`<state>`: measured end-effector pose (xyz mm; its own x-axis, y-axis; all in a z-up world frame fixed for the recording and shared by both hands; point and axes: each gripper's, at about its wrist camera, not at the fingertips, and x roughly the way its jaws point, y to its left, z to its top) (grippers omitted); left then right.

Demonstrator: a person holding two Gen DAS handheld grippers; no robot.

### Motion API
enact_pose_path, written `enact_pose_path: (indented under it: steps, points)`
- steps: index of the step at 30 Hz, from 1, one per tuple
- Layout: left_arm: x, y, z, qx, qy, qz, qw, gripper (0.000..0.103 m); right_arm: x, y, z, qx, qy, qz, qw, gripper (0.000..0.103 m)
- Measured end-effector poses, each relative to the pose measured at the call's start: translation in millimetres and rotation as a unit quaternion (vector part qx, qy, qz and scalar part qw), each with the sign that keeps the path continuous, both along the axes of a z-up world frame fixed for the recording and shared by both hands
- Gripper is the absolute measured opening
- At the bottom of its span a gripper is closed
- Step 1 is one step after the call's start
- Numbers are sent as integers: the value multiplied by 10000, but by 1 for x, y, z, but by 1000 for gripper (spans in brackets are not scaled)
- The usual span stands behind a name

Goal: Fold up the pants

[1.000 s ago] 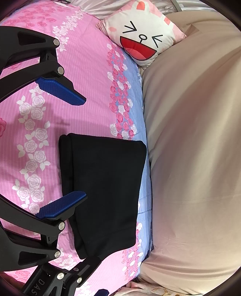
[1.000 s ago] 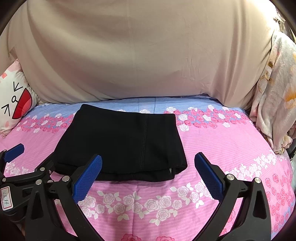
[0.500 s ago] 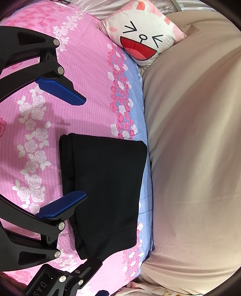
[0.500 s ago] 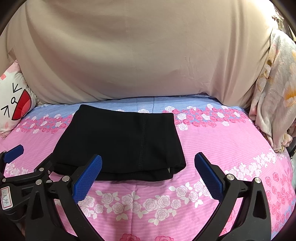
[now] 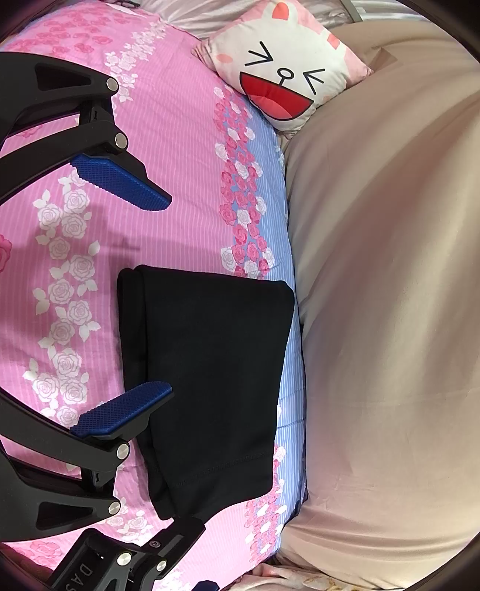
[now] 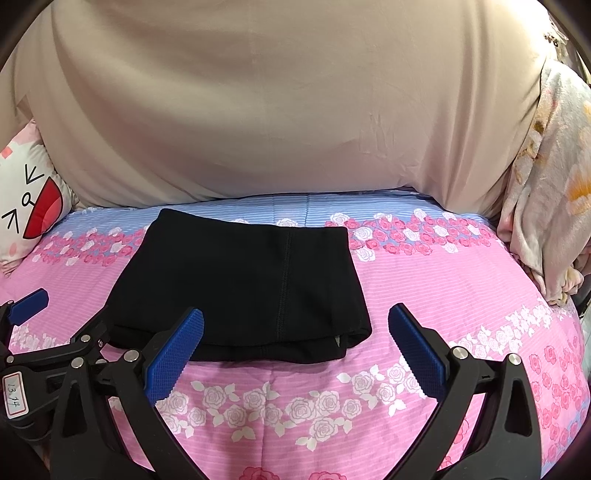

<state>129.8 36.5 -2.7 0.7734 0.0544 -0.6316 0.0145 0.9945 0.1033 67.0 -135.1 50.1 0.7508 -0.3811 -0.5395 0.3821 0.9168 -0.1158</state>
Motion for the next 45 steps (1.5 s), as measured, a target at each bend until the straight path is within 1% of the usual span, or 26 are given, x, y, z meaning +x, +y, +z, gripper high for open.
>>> enact_pose_path:
  steps: [25, 27, 30, 34, 37, 40, 45]
  points:
    - [3, 3, -5, -9, 75, 19, 10000, 92, 2, -2, -3, 17, 45, -21, 10000, 98]
    - [3, 2, -5, 30, 12, 14, 10000, 92, 3, -3, -3, 24, 46, -15, 10000, 98]
    - [0, 3, -5, -103, -169, 32, 9998, 91, 3, -4, -4, 23, 61, -9, 10000, 98]
    - [0, 1, -5, 18, -254, 94, 9996, 89, 3, -6, -4, 31, 68, -9, 10000, 98]
    - [0, 2, -4, -9, -227, 86, 9997, 89, 3, -7, -4, 35, 64, -11, 10000, 98]
    - [2, 0, -5, 78, -125, 68, 9999, 89, 1, -9, -4, 34, 56, -9, 10000, 98]
    - [3, 2, -5, -58, -11, -30, 10000, 89, 1, -11, -4, 36, 66, -13, 10000, 98]
